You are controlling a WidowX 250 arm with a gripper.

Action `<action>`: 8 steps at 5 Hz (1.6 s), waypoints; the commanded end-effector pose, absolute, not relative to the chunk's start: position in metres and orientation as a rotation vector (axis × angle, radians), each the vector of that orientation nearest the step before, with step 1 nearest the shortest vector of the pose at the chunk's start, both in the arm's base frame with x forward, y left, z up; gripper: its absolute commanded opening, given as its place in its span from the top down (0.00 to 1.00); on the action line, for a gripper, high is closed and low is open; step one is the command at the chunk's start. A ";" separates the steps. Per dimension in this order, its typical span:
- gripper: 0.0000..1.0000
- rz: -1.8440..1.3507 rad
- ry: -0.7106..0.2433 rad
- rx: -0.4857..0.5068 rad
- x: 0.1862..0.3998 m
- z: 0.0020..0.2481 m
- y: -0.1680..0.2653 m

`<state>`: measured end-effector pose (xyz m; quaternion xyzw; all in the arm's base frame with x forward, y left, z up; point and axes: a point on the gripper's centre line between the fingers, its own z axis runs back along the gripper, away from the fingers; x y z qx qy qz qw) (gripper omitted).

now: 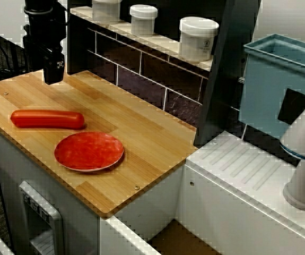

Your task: Put the object on the plate

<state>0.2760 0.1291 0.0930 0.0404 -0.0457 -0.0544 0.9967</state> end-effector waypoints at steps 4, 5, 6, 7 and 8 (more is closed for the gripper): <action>0.00 -0.518 -0.120 0.052 0.243 0.108 0.100; 0.00 -0.695 -0.133 0.056 0.238 0.089 0.096; 0.00 -0.728 -0.117 0.077 0.236 0.068 0.094; 0.00 -0.706 -0.109 0.084 0.235 0.057 0.097; 0.00 -0.686 -0.097 0.098 0.234 0.051 0.096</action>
